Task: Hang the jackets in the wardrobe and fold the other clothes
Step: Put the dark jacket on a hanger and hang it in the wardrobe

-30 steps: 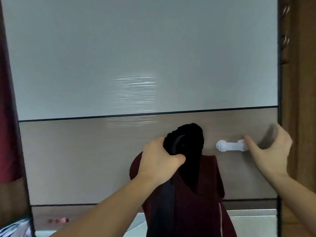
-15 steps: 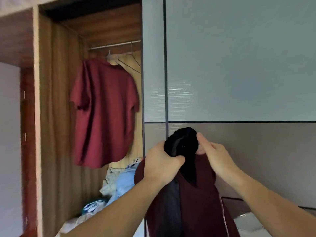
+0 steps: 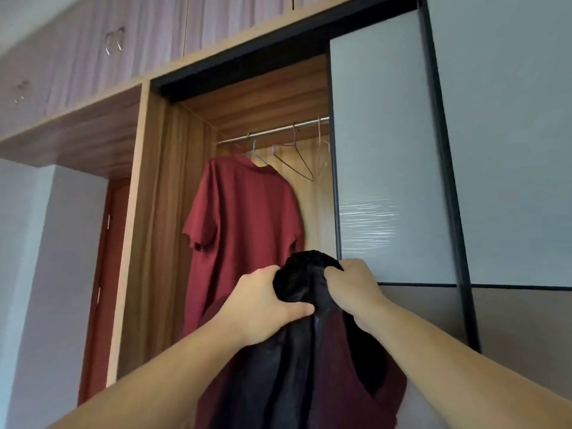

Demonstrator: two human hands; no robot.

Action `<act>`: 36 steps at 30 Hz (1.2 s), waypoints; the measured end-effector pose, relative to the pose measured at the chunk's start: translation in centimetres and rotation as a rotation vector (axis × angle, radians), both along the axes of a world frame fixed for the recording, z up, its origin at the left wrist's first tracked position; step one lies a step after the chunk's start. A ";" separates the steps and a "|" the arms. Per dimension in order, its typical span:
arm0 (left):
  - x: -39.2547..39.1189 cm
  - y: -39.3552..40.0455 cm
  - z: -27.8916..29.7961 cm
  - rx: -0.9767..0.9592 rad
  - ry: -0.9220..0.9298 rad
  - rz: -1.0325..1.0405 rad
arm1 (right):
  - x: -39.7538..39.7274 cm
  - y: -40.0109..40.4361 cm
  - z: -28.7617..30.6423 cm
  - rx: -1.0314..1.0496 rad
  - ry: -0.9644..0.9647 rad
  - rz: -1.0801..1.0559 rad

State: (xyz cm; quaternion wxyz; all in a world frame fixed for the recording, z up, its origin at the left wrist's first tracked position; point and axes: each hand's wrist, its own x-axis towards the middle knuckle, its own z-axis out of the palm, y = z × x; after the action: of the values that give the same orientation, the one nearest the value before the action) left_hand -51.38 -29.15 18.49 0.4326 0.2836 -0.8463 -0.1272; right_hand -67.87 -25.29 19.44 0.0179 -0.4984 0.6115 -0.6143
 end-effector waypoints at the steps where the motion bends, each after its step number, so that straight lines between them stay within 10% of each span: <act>1: 0.8 -1.8 0.9 -0.001 -0.029 0.082 | 0.3 -1.6 0.5 -0.023 0.018 0.010; 6: 2.0 -9.7 3.4 0.007 0.136 0.249 | -0.2 -8.6 2.0 -0.006 0.195 0.014; 22: -6.8 -26.6 5.6 0.112 0.292 -0.227 | -6.0 -16.4 1.6 0.031 0.341 -0.629; 31: -9.1 -33.2 14.6 0.163 0.449 -0.240 | -5.9 -23.7 12.6 0.260 0.308 -0.245; 36: -9.4 -35.6 18.8 0.042 0.501 -0.117 | -6.8 -28.4 22.0 -0.163 0.473 -0.487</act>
State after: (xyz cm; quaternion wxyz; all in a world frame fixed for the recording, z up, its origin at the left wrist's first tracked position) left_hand -60.79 -64.77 37.33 0.6146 0.2028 -0.7248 -0.2360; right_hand -74.71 -53.68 41.46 -0.3112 -0.4661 0.6487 -0.5149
